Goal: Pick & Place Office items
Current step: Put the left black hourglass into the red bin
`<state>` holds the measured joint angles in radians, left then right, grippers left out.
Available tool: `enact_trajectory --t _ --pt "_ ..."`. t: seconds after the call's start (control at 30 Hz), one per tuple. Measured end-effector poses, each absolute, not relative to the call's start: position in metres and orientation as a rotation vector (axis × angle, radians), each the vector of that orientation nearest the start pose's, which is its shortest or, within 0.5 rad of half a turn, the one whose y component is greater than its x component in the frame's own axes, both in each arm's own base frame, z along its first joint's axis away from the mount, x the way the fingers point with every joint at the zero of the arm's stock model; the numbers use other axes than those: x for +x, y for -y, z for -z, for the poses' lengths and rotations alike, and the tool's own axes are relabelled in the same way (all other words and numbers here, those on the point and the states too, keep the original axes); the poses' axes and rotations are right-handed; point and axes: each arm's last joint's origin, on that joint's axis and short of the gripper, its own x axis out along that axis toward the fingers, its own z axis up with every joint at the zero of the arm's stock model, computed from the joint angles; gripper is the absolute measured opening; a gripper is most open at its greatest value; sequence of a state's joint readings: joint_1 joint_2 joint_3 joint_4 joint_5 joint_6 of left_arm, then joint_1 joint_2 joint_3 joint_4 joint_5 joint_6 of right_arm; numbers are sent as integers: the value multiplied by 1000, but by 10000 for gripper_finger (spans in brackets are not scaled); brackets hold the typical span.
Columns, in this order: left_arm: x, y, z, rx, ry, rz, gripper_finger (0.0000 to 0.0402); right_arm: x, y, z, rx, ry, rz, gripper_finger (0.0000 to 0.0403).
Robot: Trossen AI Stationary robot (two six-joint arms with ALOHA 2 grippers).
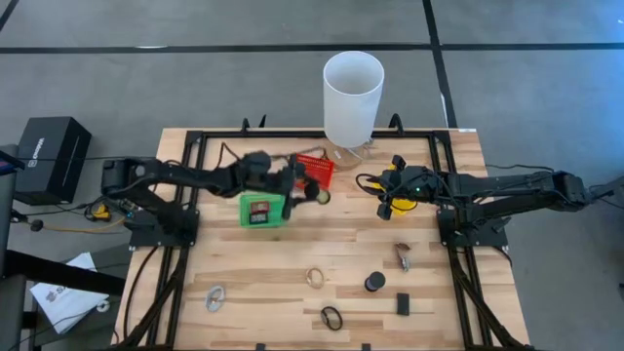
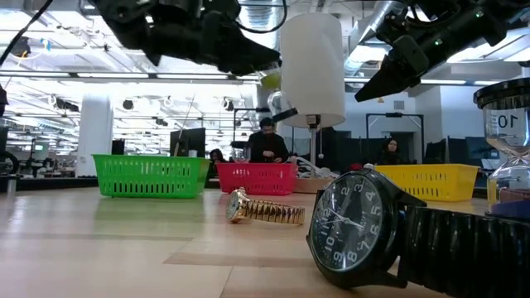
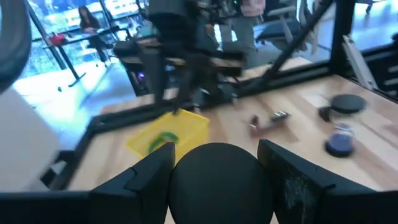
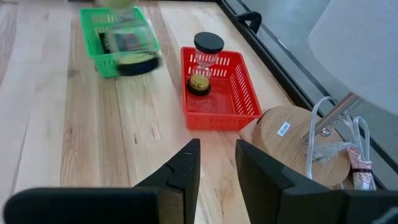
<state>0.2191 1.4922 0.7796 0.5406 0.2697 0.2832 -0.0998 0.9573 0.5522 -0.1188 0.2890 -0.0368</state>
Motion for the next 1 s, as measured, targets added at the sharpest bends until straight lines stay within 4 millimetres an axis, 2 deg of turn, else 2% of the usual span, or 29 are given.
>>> enact_trajectory --t 0.13,0.47,0.77,1.0 --pt "318 -88 -237 231 -165 30 207 198 28 -230 -82 -531 371 93" --pt "322 -139 -207 176 -287 -89 207 210 29 -218 -88 -573 369 93" --pt "320 -158 -184 138 -360 -126 209 228 32 -197 -119 -639 358 93" --pt "319 -160 -178 120 -380 -133 210 237 32 -188 -167 -648 342 93"
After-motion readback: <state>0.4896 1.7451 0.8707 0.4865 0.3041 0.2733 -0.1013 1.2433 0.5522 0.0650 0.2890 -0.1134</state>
